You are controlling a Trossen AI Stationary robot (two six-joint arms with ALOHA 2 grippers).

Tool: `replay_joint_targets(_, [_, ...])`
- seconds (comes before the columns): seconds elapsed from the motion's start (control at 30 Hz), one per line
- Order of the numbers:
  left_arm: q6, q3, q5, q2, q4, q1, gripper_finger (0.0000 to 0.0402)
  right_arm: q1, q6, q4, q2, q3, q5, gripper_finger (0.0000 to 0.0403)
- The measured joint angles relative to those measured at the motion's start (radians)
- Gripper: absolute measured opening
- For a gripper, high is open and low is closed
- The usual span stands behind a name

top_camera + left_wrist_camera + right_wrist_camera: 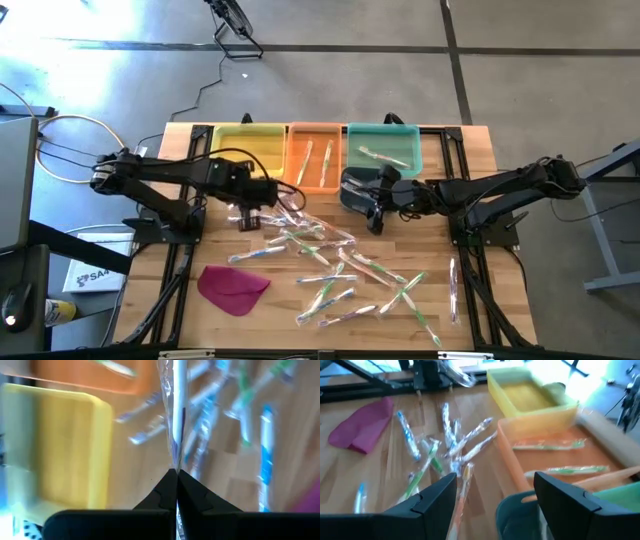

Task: Pick & Place Toothbrushes
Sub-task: Put the violet toothbrush into the yellow bin

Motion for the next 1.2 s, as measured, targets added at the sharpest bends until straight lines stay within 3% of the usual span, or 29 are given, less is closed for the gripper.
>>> replay_joint_targets(0.17, [0.056,0.0,-0.007,0.0,0.082,0.082,0.0,-0.02,-0.062,0.055,0.0,0.0,0.015,0.0259])
replay_joint_targets(0.67, [0.442,0.0,0.163,0.006,0.411,0.438,0.0,-0.155,-0.153,0.061,0.0,0.0,0.015,0.0259])
replay_joint_targets(0.97, [0.468,0.0,0.278,0.008,0.625,0.694,0.0,-0.278,-0.154,0.102,0.0,0.0,0.015,0.0259])
replay_joint_targets(1.2, [0.468,0.0,0.396,0.008,0.676,0.827,0.0,-0.353,-0.153,0.14,0.0,0.0,0.015,0.0259])
